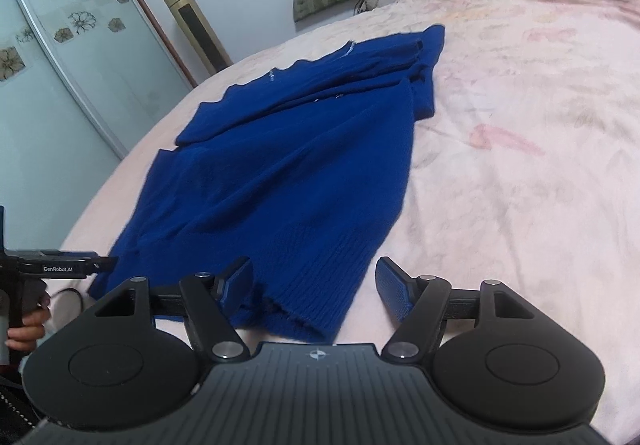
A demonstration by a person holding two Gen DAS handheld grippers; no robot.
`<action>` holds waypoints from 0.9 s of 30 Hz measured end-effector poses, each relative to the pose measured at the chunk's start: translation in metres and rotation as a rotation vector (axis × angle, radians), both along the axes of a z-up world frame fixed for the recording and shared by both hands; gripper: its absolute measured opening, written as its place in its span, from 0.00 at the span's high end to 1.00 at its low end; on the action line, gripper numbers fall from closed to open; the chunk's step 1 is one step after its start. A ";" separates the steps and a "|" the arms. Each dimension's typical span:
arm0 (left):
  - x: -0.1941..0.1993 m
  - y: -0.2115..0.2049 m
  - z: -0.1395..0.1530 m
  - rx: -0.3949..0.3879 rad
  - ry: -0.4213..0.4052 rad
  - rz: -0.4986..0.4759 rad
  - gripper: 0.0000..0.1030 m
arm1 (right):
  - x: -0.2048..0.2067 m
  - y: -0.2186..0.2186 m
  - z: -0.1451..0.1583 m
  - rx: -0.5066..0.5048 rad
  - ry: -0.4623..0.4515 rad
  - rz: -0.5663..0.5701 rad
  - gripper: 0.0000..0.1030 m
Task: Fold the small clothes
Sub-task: 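Move both open tools to the sweater hem, then close both tools on the sweater hem and lift it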
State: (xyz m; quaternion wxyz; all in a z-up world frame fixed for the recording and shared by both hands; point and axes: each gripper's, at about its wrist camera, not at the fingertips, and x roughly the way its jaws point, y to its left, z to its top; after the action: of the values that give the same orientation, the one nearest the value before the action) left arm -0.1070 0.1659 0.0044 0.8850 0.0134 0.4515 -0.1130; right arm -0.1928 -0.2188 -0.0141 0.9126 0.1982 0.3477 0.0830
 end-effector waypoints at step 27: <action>-0.042 -0.030 0.070 -0.182 -0.201 -0.147 0.90 | -0.019 0.004 0.059 0.007 -0.195 0.031 0.88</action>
State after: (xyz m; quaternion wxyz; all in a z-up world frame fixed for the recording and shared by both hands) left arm -0.1486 0.1364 0.0741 0.9126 -0.0225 0.3465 -0.2158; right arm -0.2119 -0.2146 0.0444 0.9401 0.1867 0.2599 0.1173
